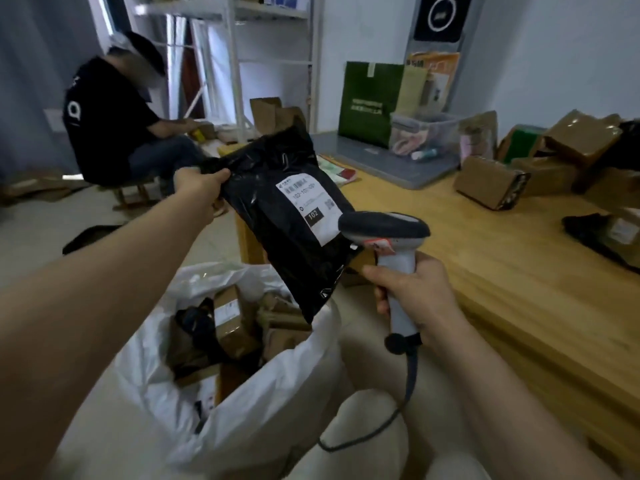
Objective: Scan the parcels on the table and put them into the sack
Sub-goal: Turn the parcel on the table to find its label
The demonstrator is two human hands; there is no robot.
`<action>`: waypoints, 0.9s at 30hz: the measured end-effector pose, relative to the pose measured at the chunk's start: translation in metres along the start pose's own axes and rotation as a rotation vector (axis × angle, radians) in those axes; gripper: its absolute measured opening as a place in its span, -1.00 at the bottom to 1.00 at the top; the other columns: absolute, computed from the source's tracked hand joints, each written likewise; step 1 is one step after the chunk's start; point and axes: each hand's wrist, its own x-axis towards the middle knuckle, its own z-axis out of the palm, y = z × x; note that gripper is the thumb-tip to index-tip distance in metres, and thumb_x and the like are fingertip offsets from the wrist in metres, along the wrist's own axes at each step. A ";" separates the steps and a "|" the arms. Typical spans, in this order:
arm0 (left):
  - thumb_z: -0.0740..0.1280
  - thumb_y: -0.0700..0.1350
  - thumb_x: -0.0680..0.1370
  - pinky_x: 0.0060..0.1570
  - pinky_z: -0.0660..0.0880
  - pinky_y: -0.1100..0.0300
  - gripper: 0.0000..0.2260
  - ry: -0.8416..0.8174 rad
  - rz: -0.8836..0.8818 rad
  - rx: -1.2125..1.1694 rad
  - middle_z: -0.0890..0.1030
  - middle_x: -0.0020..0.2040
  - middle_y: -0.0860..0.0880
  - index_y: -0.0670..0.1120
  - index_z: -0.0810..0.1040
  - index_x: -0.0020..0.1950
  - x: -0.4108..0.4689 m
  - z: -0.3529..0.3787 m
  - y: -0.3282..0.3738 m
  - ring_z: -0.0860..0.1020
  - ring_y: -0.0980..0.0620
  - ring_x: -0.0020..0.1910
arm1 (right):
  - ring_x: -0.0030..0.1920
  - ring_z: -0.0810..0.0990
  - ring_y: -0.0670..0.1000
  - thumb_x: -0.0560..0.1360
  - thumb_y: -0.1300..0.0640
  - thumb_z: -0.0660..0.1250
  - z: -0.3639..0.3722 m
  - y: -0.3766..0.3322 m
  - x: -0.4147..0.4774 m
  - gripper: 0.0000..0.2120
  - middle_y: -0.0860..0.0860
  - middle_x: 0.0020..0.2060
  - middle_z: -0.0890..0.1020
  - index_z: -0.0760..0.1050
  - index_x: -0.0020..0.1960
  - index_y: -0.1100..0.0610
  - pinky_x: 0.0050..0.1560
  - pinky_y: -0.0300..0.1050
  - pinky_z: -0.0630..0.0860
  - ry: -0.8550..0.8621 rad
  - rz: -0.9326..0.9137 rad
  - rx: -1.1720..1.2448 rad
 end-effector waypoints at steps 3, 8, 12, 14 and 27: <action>0.36 -0.13 0.57 -0.42 0.36 0.18 -0.76 0.136 0.059 0.073 0.51 -0.03 -0.12 -0.22 0.46 0.17 0.021 -0.034 -0.027 0.45 0.02 -0.30 | -0.55 0.42 0.04 0.46 0.29 0.41 0.030 0.013 0.003 -0.84 0.07 -0.52 0.48 0.45 -0.24 0.20 -0.48 -0.12 0.41 -0.101 0.064 -0.010; 0.31 -0.05 0.60 -0.09 0.48 0.06 -0.86 0.223 0.289 0.279 0.57 -0.08 -0.13 -0.11 0.51 -0.06 0.032 -0.052 -0.053 0.53 -0.06 -0.11 | -0.50 0.48 -0.01 0.47 0.24 0.40 0.051 0.029 0.005 -0.91 0.07 -0.44 0.53 0.49 -0.15 0.20 -0.46 -0.16 0.47 -0.181 0.110 -0.084; 0.28 -0.08 0.61 0.03 0.49 0.03 -0.79 0.000 0.442 0.538 0.58 -0.04 -0.08 -0.17 0.57 0.14 0.020 -0.047 -0.082 0.55 -0.05 -0.03 | -0.48 0.52 -0.06 0.48 0.20 0.41 0.049 0.041 0.012 -0.91 0.05 -0.41 0.56 0.50 -0.10 0.18 -0.45 -0.22 0.51 -0.159 0.142 -0.127; 0.31 -0.15 0.58 -0.05 0.45 0.17 -0.80 -0.254 0.386 0.730 0.59 -0.07 -0.02 -0.15 0.59 0.17 0.009 -0.045 -0.109 0.55 -0.02 -0.05 | -0.50 0.52 -0.06 0.46 0.20 0.42 0.046 0.046 0.015 -0.89 0.06 -0.42 0.56 0.51 -0.10 0.19 -0.46 -0.20 0.50 -0.134 0.162 -0.109; 0.37 0.18 0.42 0.13 0.49 -0.04 -0.50 -0.632 0.412 1.289 0.50 0.21 -0.11 -0.08 0.50 0.26 -0.050 0.080 -0.117 0.47 -0.09 0.16 | -0.55 0.46 -0.02 0.47 0.24 0.41 -0.024 0.047 0.019 -0.86 0.08 -0.48 0.51 0.47 -0.21 0.23 -0.51 -0.18 0.45 0.165 0.254 0.167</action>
